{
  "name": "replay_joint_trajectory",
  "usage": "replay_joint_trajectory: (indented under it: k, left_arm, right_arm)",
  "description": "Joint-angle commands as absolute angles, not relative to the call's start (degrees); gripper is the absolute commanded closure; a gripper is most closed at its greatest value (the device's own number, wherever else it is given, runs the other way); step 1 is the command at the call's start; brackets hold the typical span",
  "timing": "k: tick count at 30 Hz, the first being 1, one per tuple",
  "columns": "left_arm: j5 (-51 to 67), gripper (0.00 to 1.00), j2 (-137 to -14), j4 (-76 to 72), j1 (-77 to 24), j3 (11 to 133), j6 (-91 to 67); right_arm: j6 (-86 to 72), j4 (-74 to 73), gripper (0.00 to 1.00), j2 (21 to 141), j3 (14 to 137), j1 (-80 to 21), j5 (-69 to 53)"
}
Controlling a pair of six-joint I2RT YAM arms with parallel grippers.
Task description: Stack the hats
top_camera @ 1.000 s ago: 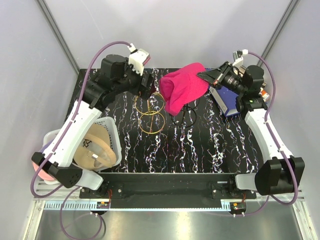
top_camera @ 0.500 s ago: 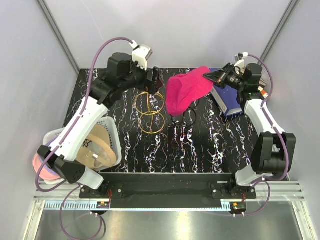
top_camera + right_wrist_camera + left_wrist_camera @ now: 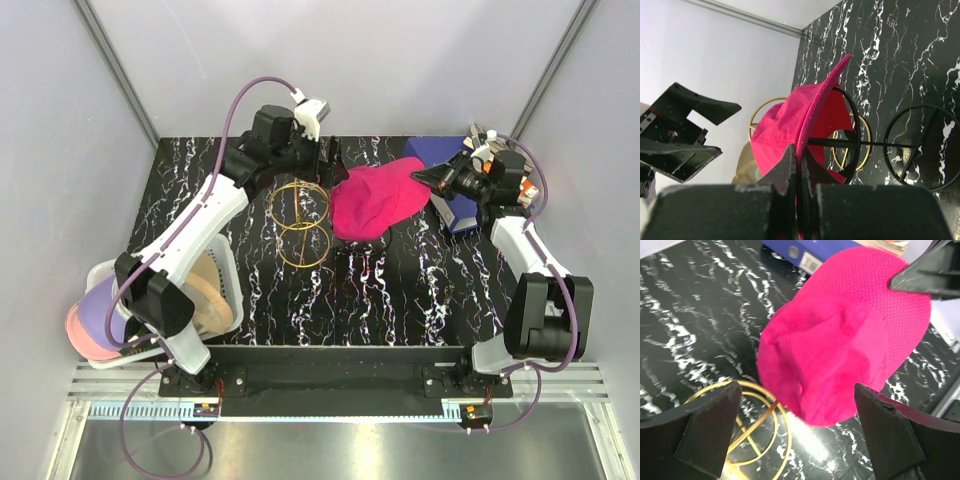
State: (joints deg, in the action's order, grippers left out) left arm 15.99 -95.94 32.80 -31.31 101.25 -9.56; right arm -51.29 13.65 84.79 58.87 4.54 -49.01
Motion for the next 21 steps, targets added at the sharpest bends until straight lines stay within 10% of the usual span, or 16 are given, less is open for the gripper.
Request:
replay_joint_trajectory:
  k: [1, 21]
  left_arm:
    - [21.44, 0.01, -97.2, 25.06, -31.38, 102.92, -12.57]
    - [21.8, 0.01, -101.6, 24.43, -32.08, 99.84, -13.8]
  right_arm:
    - [-48.87, 14.68, 1.0, 81.83, 57.31, 4.39, -49.13]
    - [-46.23, 15.65, 1.0, 84.46, 52.21, 6.06, -43.5]
